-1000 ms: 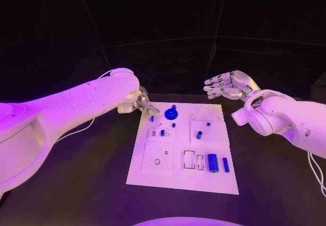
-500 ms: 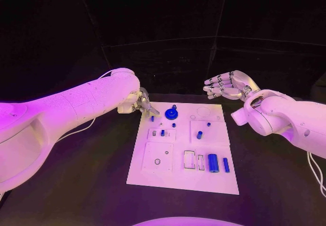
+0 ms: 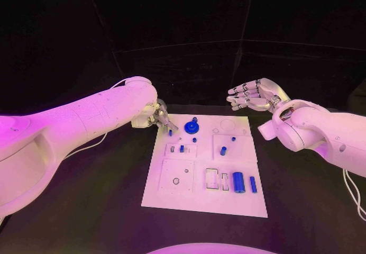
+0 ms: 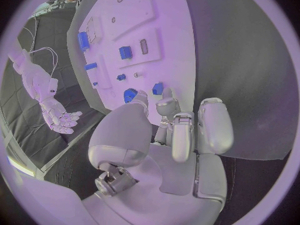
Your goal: Assemble the parts on the task board
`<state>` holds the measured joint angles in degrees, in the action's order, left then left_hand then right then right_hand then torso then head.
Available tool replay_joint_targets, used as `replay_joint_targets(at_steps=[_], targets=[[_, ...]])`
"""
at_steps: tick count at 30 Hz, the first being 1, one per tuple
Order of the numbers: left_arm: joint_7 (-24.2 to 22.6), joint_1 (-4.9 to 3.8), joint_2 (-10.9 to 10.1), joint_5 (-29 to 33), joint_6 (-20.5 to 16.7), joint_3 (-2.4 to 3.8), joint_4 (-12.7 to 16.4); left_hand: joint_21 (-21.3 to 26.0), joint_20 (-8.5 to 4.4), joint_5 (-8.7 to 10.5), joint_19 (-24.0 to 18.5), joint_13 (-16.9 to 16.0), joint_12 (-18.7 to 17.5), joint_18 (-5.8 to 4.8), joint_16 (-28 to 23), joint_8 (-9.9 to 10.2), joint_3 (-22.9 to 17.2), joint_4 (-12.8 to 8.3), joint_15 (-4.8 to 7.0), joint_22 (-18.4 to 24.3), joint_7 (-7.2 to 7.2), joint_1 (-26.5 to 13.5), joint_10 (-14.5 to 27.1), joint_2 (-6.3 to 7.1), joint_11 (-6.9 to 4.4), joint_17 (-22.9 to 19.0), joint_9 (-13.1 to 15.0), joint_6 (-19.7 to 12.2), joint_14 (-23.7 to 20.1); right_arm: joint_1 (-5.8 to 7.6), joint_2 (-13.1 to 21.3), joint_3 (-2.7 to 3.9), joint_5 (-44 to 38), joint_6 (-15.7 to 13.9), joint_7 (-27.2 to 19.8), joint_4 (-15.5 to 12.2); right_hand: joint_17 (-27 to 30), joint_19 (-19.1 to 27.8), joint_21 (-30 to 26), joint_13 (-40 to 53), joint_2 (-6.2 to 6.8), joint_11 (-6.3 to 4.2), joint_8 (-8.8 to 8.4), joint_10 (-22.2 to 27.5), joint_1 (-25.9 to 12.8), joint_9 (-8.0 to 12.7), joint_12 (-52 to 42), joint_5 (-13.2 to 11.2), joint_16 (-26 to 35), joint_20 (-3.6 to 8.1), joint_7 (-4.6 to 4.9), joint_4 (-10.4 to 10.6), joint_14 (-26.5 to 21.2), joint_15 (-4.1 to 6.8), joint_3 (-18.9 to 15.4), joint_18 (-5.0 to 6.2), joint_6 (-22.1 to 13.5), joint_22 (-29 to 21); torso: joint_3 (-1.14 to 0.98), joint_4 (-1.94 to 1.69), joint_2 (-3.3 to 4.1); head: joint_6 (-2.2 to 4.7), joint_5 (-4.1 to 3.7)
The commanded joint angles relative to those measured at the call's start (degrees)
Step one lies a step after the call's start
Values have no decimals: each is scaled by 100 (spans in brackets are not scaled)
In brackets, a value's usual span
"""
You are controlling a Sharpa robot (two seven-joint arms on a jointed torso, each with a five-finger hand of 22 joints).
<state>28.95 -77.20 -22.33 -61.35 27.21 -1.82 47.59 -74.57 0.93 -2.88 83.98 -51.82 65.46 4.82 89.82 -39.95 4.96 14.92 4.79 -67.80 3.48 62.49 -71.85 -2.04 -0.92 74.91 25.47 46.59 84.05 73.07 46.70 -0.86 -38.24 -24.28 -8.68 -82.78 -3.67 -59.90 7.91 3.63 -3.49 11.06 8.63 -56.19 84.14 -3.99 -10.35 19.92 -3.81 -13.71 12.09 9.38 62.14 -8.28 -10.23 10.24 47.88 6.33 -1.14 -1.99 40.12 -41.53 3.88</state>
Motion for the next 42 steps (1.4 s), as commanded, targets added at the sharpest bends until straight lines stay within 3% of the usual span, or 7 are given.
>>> replay_joint_targets(at_steps=[1,20,27,42], targets=[[-16,-7,12,-36,155,-8,-4,-11,42,20,4,12,20,-35,18,2,8,-35,-22,-4,13,72,17,10,19,1509,-10,42,595,13,-5,4,-21,-12,-66,-8,7,-35,-40,-3,-63,-5,-22,22,18,-7,19,38,13,-18,254,-42,-23,9,6,19,-25,-8,-1,4,0,2,-8],[-7,-1,35,-36,150,-40,-5,3,42,19,-2,22,21,-32,18,-1,12,-175,-23,4,17,297,19,-112,21,1509,-33,50,595,13,-10,4,-21,-3,-75,2,7,-42,-44,-2,-67,-6,-20,17,22,-7,16,45,11,-17,254,-52,-18,10,13,20,-21,-13,4,2,1,-7,-4],[-12,4,55,-36,-29,-42,2,16,43,19,-6,23,25,-29,18,-3,-70,-274,-24,14,21,453,18,-272,23,1509,-45,53,595,13,-5,4,-21,2,-73,11,7,-43,-45,-2,-68,-7,-20,17,23,-8,16,46,10,-16,254,-53,-17,11,15,20,-21,-14,-3,-7,-2,-17,-14],[18,16,104,-35,76,-42,-55,16,44,19,-6,33,20,-30,18,-3,-86,-309,-26,12,24,492,22,-299,25,1509,-51,52,595,13,-5,4,-21,21,-49,35,7,-68,-65,-3,-81,-14,-10,1,38,-10,8,104,9,-11,247,-91,-4,17,45,21,-5,-33,1,4,0,-22,4]])
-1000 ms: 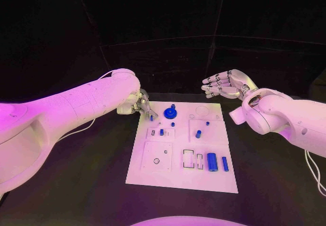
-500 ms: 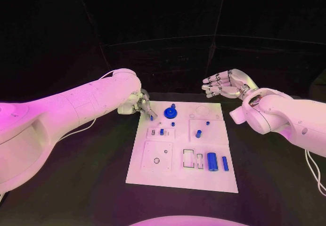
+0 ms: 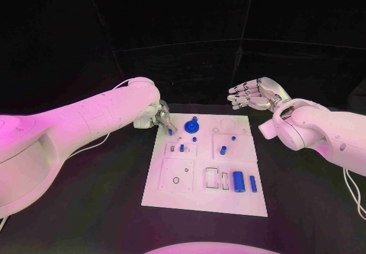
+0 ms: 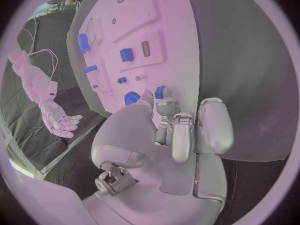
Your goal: Assemble the parts on the task board
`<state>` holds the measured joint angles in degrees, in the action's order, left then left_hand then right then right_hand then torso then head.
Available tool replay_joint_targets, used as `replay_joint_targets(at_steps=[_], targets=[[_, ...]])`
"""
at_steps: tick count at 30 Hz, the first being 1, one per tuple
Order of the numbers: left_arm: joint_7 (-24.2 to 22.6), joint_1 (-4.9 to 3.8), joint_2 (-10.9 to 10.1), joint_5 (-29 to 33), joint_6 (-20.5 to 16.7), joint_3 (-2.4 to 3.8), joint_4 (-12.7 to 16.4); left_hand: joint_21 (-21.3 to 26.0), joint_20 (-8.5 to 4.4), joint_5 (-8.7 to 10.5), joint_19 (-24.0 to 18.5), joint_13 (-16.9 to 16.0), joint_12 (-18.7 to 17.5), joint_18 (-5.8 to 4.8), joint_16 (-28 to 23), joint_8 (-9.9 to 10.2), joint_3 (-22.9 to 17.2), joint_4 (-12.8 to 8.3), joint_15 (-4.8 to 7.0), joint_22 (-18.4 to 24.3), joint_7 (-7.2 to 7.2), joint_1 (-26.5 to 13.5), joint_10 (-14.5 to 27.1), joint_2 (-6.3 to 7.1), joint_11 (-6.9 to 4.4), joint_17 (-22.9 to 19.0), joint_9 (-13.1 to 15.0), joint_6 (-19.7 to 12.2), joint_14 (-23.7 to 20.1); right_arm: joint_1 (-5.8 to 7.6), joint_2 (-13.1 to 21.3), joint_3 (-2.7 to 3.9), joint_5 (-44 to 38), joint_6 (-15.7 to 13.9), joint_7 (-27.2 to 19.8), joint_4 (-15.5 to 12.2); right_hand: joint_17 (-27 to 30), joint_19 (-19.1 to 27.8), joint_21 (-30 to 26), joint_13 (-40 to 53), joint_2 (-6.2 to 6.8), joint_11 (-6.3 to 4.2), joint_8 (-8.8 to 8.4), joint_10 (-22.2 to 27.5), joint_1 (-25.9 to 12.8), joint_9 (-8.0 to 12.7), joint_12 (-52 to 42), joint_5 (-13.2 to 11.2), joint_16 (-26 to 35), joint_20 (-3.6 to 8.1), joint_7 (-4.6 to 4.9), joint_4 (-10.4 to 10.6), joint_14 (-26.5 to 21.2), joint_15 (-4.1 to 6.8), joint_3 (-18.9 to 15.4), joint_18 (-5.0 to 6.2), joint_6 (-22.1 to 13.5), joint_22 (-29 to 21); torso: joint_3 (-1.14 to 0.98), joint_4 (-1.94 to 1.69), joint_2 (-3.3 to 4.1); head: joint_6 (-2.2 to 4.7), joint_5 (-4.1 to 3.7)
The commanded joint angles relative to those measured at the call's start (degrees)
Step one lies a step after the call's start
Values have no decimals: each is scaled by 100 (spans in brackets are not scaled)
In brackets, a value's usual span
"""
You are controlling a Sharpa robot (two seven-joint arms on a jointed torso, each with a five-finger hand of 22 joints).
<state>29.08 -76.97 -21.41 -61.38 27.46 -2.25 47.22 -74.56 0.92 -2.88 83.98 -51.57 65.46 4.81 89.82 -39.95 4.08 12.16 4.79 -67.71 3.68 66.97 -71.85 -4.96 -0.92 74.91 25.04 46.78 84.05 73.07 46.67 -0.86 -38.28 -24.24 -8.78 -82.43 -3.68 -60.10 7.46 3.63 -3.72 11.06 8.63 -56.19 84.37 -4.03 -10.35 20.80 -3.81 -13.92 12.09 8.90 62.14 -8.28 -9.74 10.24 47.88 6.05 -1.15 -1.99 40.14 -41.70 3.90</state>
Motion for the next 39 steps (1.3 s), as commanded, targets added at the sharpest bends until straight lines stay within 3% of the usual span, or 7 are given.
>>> replay_joint_targets(at_steps=[1,8,14,20,30,33,39], targets=[[3,-6,16,-32,62,1,-25,16,44,19,-6,15,16,-29,18,-1,-2,-38,-26,3,5,49,25,-16,26,1509,-10,31,595,13,-3,4,-17,19,-36,0,7,-47,-20,-3,-58,-14,-10,1,15,-6,9,15,9,9,246,-43,-4,17,-3,21,-5,-5,2,3,-2,-5,1],[-6,-4,27,-32,79,1,-40,43,48,18,-17,36,1,-23,18,16,-126,-124,-29,31,9,176,39,-209,29,1509,-34,24,595,13,-8,4,-17,26,-23,7,7,-57,-29,-4,-64,-17,-7,-1,29,-6,8,36,9,12,243,-65,-1,20,15,21,0,-14,0,3,-2,-15,-2],[-53,-4,18,-30,-2,1,-41,78,28,14,-27,49,-18,-12,18,64,-598,-463,3,68,-34,659,58,-571,-16,1509,-74,-31,595,13,-11,4,-17,37,-13,13,8,-64,-38,-5,-70,-19,-5,-1,44,-6,10,50,10,14,241,-85,0,22,34,20,3,-22,3,0,1,-19,-4],[-185,-2,-24,6,-182,1,6,97,5,9,-29,62,-50,-9,18,99,-1143,-878,29,82,-54,1057,83,-698,-38,1509,-108,-70,595,13,-8,4,-17,70,10,25,9,-70,-46,-6,-72,-19,-5,2,58,-5,13,64,12,17,241,-106,-1,22,51,20,3,-29,7,-1,2,-14,-27],[-251,-1,-317,262,-473,2,428,135,41,32,-23,137,-102,-8,18,48,-2549,-1219,-19,93,-11,460,61,-305,5,1509,-158,32,595,13,27,4,-17,117,53,23,9,-79,-59,-6,-74,-19,-5,6,67,-4,17,101,14,19,241,-129,-4,22,74,18,3,-41,3,-16,-11,-38,-8],[-322,0,-478,281,-706,2,720,142,50,29,-20,154,-102,-10,18,6,-2925,-1269,-10,92,-6,228,46,-153,-1,1509,-157,34,595,13,47,4,-17,126,67,26,9,-79,-60,-6,-74,-19,-5,6,66,-4,17,101,14,19,241,-129,-4,22,74,18,3,-41,12,-20,-7,-36,18],[-484,24,-865,294,-1301,-3,1457,132,31,11,-2,281,-162,-9,18,-122,-3587,-1381,-8,61,-25,-113,24,79,-19,1509,-131,65,595,13,88,4,-17,108,62,3,9,-81,-63,-7,-74,-17,-5,7,56,-4,18,98,15,18,243,-126,-6,21,74,18,2,-44,-6,-12,-4,-45,48]])
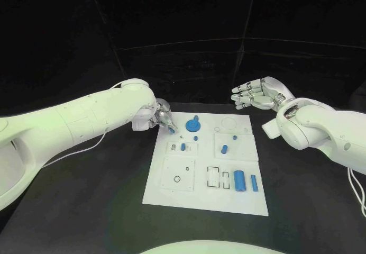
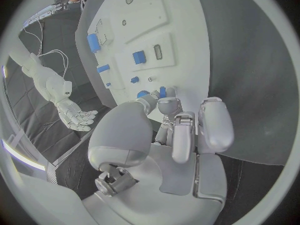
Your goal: Assemble the parts on the task board
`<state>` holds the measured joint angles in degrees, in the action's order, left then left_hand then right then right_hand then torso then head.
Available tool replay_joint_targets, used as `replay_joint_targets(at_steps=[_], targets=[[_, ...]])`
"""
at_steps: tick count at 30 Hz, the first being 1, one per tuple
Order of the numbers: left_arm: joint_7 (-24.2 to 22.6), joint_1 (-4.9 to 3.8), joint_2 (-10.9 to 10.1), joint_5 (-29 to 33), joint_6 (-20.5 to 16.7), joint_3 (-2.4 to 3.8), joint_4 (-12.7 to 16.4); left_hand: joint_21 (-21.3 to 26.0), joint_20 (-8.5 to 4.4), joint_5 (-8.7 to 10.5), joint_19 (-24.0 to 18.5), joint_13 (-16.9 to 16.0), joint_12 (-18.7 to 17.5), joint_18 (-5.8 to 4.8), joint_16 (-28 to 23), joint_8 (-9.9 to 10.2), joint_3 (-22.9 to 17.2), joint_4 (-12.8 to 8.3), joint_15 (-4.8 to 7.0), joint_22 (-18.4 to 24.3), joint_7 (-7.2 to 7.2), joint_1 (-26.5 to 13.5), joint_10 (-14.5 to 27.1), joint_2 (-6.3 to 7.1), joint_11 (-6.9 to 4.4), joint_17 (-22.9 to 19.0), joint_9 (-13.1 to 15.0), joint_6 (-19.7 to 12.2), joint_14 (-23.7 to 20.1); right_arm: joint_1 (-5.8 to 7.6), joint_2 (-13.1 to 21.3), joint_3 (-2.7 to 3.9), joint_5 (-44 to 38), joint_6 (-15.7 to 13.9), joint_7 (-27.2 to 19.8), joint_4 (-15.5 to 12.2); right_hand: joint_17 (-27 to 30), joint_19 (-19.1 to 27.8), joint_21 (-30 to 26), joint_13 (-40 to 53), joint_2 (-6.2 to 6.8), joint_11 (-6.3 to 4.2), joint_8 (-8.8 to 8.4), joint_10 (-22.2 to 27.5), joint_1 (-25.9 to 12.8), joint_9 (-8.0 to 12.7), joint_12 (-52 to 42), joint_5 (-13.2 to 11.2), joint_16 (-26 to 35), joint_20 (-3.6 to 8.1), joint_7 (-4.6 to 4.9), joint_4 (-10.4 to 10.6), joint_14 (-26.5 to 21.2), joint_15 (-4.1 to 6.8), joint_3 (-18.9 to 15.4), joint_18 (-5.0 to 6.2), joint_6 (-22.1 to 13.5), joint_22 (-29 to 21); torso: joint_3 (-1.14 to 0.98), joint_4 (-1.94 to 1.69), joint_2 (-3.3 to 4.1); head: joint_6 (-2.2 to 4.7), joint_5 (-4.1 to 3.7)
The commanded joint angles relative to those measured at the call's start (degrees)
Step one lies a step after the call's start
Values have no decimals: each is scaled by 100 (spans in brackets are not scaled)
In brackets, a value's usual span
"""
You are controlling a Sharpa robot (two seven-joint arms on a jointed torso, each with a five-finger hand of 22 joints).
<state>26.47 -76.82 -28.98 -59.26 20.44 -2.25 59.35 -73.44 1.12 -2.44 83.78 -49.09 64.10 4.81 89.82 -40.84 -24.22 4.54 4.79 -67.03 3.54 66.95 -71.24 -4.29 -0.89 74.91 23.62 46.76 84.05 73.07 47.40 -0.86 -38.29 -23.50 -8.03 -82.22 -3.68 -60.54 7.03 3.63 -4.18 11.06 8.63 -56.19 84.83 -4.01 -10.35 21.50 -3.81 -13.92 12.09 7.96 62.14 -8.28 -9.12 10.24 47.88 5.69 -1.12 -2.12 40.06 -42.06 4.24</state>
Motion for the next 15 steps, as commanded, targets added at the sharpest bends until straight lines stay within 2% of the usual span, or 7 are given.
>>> replay_joint_targets(at_steps=[1,6,9,12,15], targets=[[-225,17,-164,83,-672,-4,349,20,9,-38,21,45,-30,-9,18,-58,-860,-626,-4,-11,-17,-174,-50,45,-25,1509,17,73,595,13,23,4,-16,32,-13,-20,10,-37,-20,-6,-28,-17,-5,7,10,-6,18,29,15,18,243,-32,-5,21,12,18,2,-8,-10,3,4,-11,18],[-181,83,-481,85,-1006,-20,898,-1,6,-32,34,11,2,-17,18,-105,-1012,-642,5,-46,-32,-274,-102,109,-29,1509,23,96,595,13,48,4,-16,27,-13,-26,10,-37,-20,-6,-28,-17,-5,7,10,-6,18,29,15,18,243,-32,-5,21,12,18,2,-8,-1,-4,1,-7,45],[-117,124,-630,86,-1127,-52,1148,-8,3,-32,40,-20,27,-19,18,-112,-1084,-649,8,-58,-37,-326,-137,139,-34,1509,11,108,595,13,53,3,-16,29,-13,-31,10,-38,-22,-7,-26,-17,-6,9,7,-5,19,28,15,18,243,-33,-7,20,13,18,1,-10,-4,-5,2,1,47],[-17,153,-774,85,-1218,-166,1386,-11,1,-32,43,-24,32,-20,18,-120,-1147,-656,11,-64,-41,-370,-152,164,-38,1509,-2,122,595,13,58,3,-16,32,-11,-31,10,-38,-22,-7,-26,-17,-6,9,7,-5,19,28,15,18,243,-33,-7,20,13,18,1,-10,-1,-8,-1,-7,45],[45,167,-835,71,-1223,-263,1486,-7,-1,-32,43,-16,28,-19,18,-123,-1172,-659,13,-60,-42,-390,-152,176,-40,1509,-9,126,595,13,61,3,-16,29,-9,-30,10,-38,-22,-7,-26,-17,-6,9,7,-5,19,28,15,18,243,-33,-7,20,13,18,1,-10,1,-8,1,-23,63]])
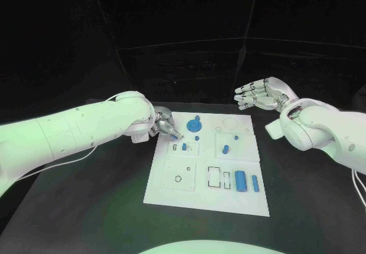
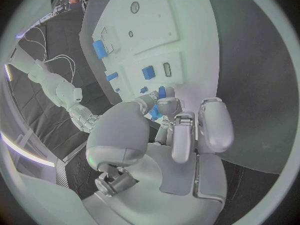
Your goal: Assemble the parts on the task board
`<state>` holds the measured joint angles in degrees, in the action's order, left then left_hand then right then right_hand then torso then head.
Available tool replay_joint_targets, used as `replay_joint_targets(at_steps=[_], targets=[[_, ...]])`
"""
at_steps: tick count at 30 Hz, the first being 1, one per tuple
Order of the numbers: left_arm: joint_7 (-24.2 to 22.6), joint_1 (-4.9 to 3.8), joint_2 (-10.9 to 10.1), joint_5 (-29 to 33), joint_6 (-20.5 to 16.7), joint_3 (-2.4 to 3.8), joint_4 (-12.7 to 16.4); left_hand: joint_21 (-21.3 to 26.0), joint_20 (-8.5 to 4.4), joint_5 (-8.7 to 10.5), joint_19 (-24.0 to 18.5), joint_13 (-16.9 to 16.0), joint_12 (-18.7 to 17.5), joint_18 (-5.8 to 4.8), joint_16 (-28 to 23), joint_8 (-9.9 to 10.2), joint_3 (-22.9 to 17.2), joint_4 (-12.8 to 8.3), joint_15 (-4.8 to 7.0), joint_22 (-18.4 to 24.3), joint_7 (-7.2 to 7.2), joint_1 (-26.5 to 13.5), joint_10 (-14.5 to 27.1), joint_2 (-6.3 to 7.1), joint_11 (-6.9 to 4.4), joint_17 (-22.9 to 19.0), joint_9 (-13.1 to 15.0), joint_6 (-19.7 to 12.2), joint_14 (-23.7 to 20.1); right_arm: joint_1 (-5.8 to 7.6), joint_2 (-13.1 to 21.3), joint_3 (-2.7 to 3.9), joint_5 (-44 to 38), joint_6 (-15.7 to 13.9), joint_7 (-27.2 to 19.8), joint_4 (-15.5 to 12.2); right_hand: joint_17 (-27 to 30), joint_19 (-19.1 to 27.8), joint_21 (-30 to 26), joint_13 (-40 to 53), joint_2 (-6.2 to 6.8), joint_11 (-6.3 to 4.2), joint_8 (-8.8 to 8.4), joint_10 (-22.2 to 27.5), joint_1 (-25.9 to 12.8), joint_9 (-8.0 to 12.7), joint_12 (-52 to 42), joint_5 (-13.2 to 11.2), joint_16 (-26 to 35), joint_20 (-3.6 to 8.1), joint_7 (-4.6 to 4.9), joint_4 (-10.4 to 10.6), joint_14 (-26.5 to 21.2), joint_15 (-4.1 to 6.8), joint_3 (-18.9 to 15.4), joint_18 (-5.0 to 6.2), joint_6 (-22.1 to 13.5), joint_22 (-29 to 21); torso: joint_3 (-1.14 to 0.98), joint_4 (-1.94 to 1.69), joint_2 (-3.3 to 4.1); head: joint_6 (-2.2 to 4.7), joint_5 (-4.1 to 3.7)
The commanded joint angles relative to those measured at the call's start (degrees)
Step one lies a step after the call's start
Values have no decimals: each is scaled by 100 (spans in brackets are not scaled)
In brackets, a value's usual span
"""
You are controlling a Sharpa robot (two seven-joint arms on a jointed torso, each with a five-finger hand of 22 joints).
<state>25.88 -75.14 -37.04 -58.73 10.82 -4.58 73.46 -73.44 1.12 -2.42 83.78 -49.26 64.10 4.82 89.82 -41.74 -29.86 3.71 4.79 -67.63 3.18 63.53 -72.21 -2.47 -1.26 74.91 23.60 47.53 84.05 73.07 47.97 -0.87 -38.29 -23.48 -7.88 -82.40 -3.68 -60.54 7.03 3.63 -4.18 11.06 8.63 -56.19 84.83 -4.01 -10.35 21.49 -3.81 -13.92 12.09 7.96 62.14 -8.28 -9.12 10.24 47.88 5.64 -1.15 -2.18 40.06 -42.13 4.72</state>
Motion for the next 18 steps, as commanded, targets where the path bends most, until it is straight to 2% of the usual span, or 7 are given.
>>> replay_joint_targets(at_steps=[1,5,9,18], targets=[[121,4,-44,11,-254,-55,101,-3,-2,-35,41,8,23,-18,18,-35,-616,-576,13,6,-7,-54,-52,-3,-3,1509,-9,50,595,13,3,4,-16,27,-24,-11,10,-38,-22,-7,-26,-17,-6,9,7,-6,19,28,15,18,243,-33,-7,20,13,17,1,-5,6,-2,6,-16,18],[174,35,-94,-51,-201,-119,210,8,-3,-35,37,35,5,-15,18,-40,-641,-577,15,20,-9,-70,-41,1,-4,1509,-16,55,595,13,-5,4,-16,27,-25,-7,10,-39,-24,-7,-24,-16,-7,11,6,-5,21,27,16,18,242,-36,-8,20,14,17,-1,-6,14,10,10,-22,29],[211,62,-137,-108,-107,-148,310,10,-6,-35,37,47,-3,-15,18,-50,-676,-581,18,19,-12,-94,-39,11,-7,1509,-24,63,595,13,-5,4,-16,26,-27,-7,10,-39,-24,-7,-24,-16,-7,11,6,-5,21,27,16,18,242,-36,-8,20,14,17,-1,-6,3,18,8,-23,51],[252,90,-169,-184,91,-163,382,2,-7,-35,40,67,-14,-18,18,-57,-705,-593,19,6,-15,-110,-35,25,-10,1509,-31,64,595,13,1,4,-16,31,-33,-10,10,-39,-24,-7,-24,-16,-7,11,6,-5,21,27,16,18,242,-36,-8,20,14,17,-1,-6,9,14,7,-41,36]])
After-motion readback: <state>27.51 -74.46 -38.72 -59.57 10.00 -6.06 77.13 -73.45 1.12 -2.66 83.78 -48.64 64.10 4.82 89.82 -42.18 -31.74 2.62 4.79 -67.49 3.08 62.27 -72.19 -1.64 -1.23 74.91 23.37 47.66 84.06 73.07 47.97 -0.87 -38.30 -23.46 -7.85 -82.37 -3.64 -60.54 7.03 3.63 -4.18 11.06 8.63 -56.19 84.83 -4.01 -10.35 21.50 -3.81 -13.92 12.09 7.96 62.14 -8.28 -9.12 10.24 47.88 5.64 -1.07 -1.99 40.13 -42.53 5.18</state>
